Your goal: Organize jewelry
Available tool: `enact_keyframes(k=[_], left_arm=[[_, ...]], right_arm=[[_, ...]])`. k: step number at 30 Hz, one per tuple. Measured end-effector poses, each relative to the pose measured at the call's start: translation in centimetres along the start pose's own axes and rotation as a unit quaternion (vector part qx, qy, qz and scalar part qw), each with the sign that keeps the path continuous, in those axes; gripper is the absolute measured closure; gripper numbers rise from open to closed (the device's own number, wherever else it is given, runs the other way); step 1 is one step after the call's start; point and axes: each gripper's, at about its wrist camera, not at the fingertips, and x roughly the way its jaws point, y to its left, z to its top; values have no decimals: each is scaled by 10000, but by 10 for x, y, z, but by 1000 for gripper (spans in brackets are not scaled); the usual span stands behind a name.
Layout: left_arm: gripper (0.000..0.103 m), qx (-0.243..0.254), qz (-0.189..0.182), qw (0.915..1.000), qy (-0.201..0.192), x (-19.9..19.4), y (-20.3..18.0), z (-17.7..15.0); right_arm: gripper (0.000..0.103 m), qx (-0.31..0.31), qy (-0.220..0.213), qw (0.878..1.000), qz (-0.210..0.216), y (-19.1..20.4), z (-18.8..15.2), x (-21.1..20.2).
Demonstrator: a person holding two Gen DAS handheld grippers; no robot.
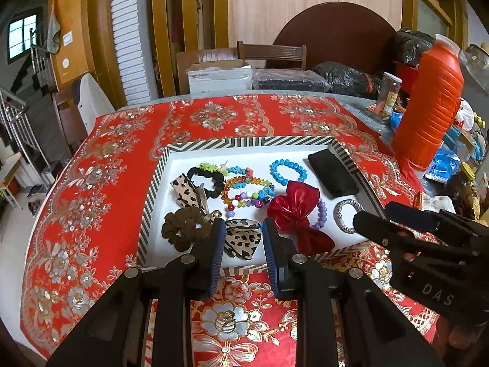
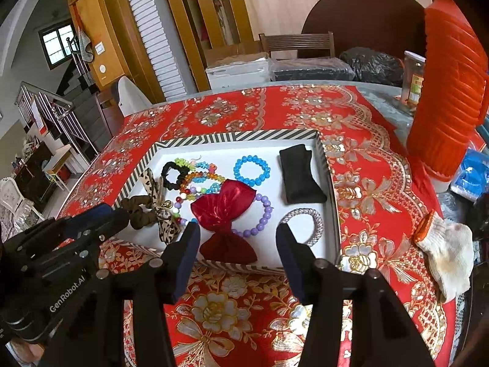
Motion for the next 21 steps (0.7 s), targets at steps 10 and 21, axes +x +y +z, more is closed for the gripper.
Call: enact_keyframes(k=[10, 21], left_arm=[[67, 38, 50, 9999, -85, -8, 0, -5], [67, 73, 41, 9999, -111, -11, -4, -7]], right_arm=[[49, -205, 25, 9998, 69, 14, -6, -3], [48, -180, 25, 9998, 52, 11, -8, -6]])
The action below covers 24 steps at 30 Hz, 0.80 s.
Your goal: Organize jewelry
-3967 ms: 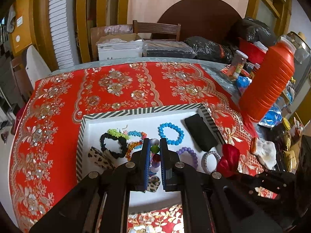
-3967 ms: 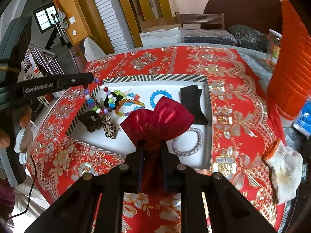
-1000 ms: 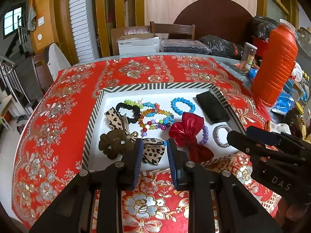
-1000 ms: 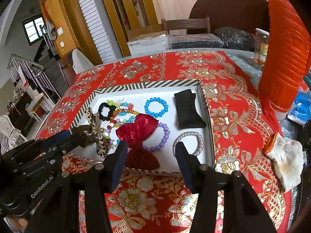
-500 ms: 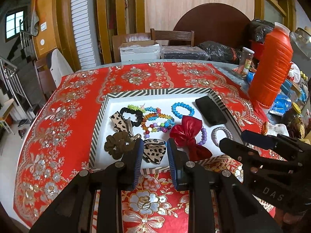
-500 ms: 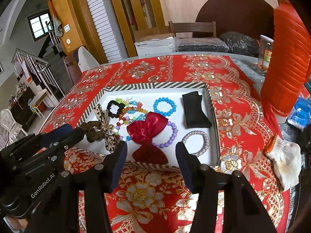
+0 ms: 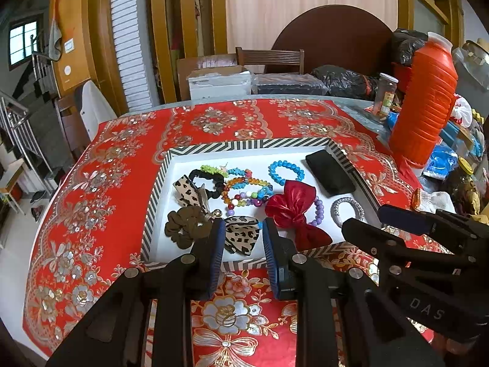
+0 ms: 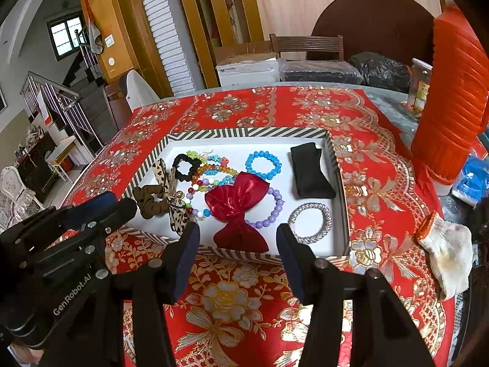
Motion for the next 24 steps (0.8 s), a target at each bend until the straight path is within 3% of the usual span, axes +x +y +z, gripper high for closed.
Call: enact_keyframes(k=[24], left_arm=[[67, 5, 72, 10000, -24, 0, -2, 1]], right_arm=[[48, -20, 44, 10000, -10, 1, 1, 1]])
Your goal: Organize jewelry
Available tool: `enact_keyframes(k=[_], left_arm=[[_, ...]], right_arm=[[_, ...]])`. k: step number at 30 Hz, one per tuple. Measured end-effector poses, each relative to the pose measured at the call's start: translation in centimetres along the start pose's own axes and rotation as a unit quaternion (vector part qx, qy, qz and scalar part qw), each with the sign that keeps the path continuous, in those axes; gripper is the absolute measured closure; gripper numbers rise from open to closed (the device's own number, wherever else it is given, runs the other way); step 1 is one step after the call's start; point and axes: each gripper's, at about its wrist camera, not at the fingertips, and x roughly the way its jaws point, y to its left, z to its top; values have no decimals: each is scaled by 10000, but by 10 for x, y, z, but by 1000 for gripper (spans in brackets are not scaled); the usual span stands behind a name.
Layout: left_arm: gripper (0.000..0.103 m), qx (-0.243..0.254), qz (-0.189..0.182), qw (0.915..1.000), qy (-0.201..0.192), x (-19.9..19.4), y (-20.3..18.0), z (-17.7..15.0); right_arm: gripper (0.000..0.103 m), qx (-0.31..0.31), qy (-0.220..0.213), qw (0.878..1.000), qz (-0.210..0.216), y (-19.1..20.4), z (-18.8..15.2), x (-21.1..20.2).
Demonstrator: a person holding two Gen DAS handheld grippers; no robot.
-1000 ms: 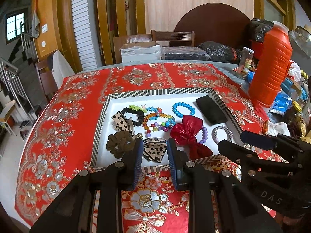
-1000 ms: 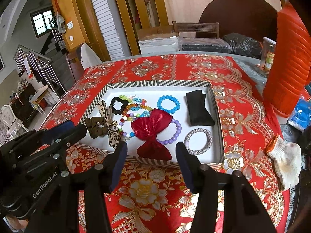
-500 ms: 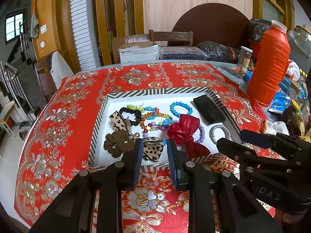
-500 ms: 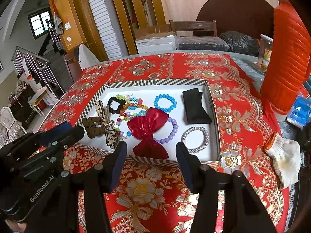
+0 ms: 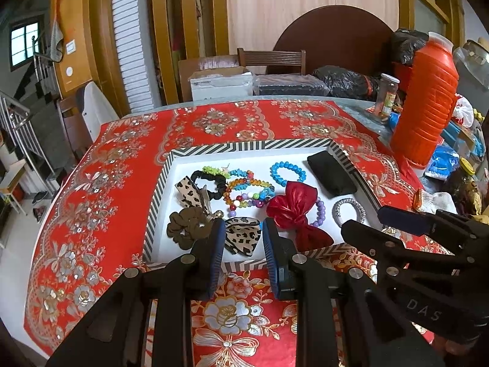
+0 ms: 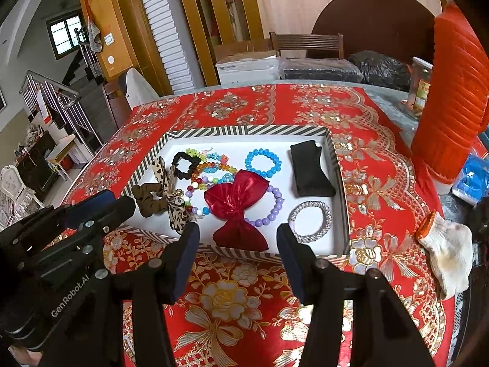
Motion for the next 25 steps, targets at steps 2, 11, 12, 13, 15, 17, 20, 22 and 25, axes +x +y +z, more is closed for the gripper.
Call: enact_keyframes(k=[2, 11, 12, 13, 15, 17, 20, 22, 25], left_arm=[[67, 13, -3, 10000, 20, 1, 0, 0], [67, 18, -11, 10000, 38, 5, -1, 0], [67, 16, -14, 10000, 42, 6, -1, 0], [67, 15, -16, 10000, 46, 7, -1, 0], [67, 9, -15, 10000, 68, 9, -1, 0], [67, -12, -20, 9999, 122, 12, -1, 0], [67, -59, -61, 9999, 111, 15, 1, -2], [67, -14, -42, 10000, 31, 16, 1, -3], [67, -17, -1, 10000, 13, 19, 3, -3]], right_arm=[[48, 8, 7, 10000, 13, 0, 1, 1], [48, 11, 49, 10000, 3, -1, 1, 4], [48, 11, 55, 10000, 1, -1, 1, 5], [48, 17, 56, 10000, 9, -1, 1, 4], [48, 17, 66, 10000, 11, -1, 1, 5], [48, 19, 83, 10000, 9, -2, 1, 7], [48, 31, 111, 9999, 13, -3, 1, 11], [47, 44, 141, 9999, 16, -5, 1, 14], [47, 92, 184, 9998, 9, -10, 1, 18]])
